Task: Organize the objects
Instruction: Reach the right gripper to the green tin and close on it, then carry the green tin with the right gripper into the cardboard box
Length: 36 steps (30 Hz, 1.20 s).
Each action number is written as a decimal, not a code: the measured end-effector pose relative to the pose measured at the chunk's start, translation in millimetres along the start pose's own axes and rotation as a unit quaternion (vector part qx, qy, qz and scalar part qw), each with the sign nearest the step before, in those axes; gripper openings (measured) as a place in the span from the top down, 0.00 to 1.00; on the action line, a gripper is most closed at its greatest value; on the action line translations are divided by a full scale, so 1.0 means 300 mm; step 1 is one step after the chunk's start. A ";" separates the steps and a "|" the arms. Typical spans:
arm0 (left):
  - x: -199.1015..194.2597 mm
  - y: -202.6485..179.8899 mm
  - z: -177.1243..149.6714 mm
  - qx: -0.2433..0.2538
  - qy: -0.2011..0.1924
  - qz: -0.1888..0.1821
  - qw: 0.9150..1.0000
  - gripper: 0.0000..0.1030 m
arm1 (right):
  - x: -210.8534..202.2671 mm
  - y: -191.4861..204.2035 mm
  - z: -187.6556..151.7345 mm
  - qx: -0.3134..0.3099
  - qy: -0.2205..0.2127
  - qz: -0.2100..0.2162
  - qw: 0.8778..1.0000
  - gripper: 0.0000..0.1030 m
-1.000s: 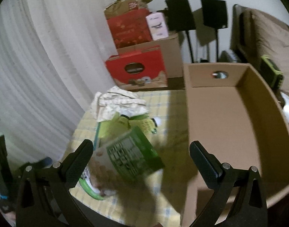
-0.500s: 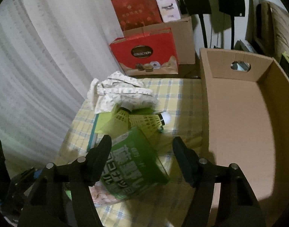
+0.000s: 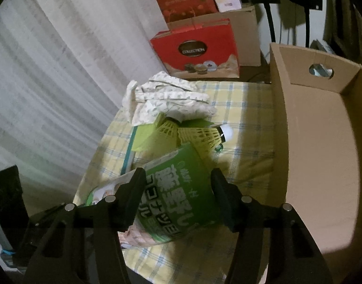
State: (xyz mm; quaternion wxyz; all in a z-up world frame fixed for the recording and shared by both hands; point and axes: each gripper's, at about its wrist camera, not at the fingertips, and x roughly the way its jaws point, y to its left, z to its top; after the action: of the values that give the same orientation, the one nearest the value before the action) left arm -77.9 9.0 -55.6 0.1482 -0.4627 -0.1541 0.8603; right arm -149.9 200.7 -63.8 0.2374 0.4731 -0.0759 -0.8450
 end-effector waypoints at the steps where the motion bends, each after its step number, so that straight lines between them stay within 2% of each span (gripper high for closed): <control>1: -0.007 -0.002 0.002 0.002 -0.003 0.003 1.000 0.56 | -0.005 0.004 -0.001 0.001 -0.001 -0.001 1.000 0.47; 9: -0.118 -0.041 0.038 0.018 -0.033 -0.006 0.999 0.56 | -0.111 0.055 -0.019 -0.005 -0.034 0.000 0.999 0.47; 14: -0.205 -0.138 0.085 0.054 -0.062 -0.014 0.997 0.56 | -0.251 0.082 -0.014 -0.004 -0.075 -0.006 0.997 0.47; 20: -0.214 -0.269 0.120 0.089 -0.072 -0.030 0.993 0.54 | -0.418 0.072 -0.012 0.006 -0.108 -0.042 0.993 0.47; 28: -0.155 -0.475 0.133 0.136 -0.052 -0.069 0.987 0.54 | -0.582 -0.061 -0.067 0.046 -0.138 -0.087 0.986 0.47; 36: -0.015 -0.676 0.084 0.180 -0.012 -0.099 0.979 0.54 | -0.678 -0.269 -0.168 0.108 -0.150 -0.134 0.974 0.47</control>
State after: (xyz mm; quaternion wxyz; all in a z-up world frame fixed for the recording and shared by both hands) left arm -73.9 188.3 42.6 0.3115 -0.4008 -0.0438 0.8605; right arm -45.1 372.5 35.7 0.0559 0.3695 -0.1375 -0.9173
